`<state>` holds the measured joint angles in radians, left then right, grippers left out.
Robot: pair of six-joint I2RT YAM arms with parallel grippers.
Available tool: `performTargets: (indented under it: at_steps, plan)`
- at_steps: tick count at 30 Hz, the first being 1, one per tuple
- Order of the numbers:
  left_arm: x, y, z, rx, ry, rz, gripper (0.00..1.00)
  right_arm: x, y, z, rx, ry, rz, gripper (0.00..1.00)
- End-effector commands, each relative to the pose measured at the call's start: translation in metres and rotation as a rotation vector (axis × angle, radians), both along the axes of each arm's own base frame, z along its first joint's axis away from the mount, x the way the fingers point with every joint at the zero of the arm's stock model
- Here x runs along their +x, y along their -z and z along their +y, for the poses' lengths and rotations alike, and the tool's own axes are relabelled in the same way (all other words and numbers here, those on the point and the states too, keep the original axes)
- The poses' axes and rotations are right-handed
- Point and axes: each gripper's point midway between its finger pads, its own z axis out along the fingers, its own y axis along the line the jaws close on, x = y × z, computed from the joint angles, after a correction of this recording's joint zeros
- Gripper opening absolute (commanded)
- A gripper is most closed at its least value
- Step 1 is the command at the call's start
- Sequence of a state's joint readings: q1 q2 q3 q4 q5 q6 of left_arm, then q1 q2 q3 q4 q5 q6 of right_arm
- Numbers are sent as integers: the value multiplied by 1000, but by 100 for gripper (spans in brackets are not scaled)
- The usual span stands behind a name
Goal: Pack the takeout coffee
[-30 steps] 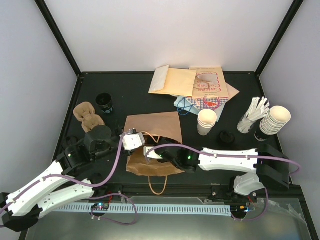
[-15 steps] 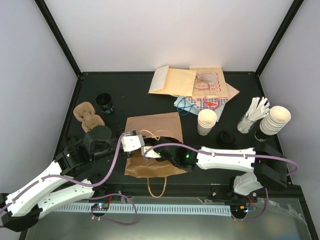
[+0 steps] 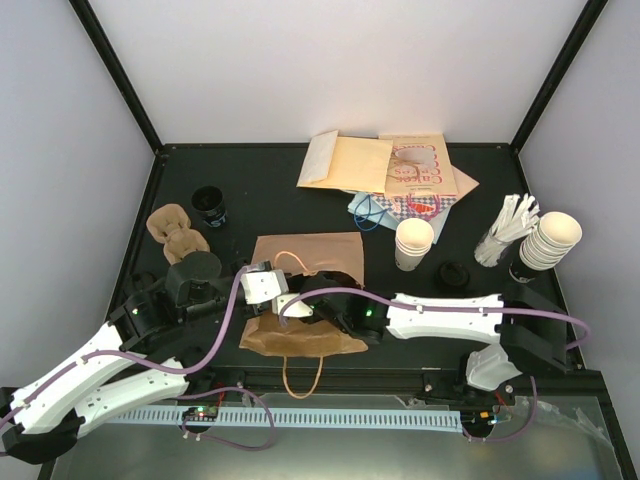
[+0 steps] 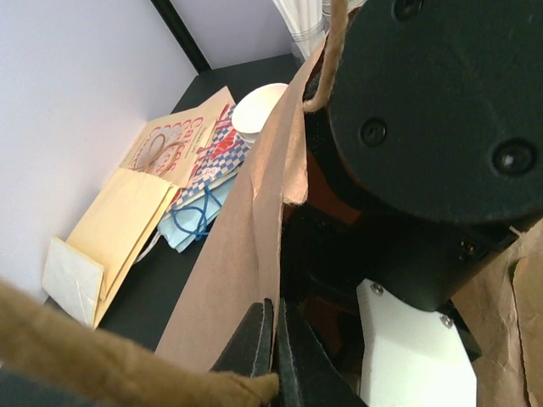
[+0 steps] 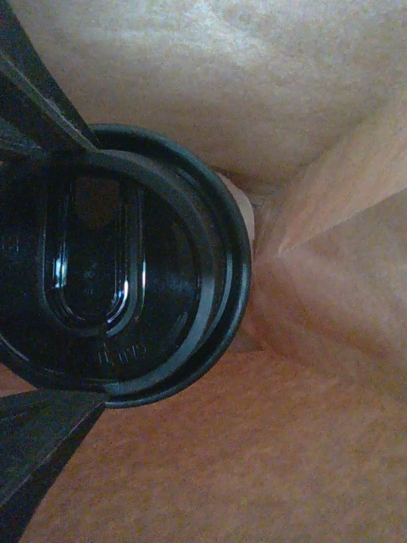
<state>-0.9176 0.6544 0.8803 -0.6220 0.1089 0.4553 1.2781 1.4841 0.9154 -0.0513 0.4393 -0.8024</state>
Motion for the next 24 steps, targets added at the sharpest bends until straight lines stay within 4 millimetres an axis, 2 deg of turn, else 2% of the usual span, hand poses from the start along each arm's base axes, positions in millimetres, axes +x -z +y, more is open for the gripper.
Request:
performTargets:
  at_steps: [1, 12, 24]
  plan:
    - [-8, -19, -4, -53, 38, 3, 2, 2, -9, 21, 53, -26, -21, 51]
    - [-11, -16, -2, -40, 43, 20, 2, 15, 9, 23, -15, 15, -59, 51]
    - [-11, -20, -3, -61, 41, 21, 2, 18, 26, 24, -67, 1, -49, 50]
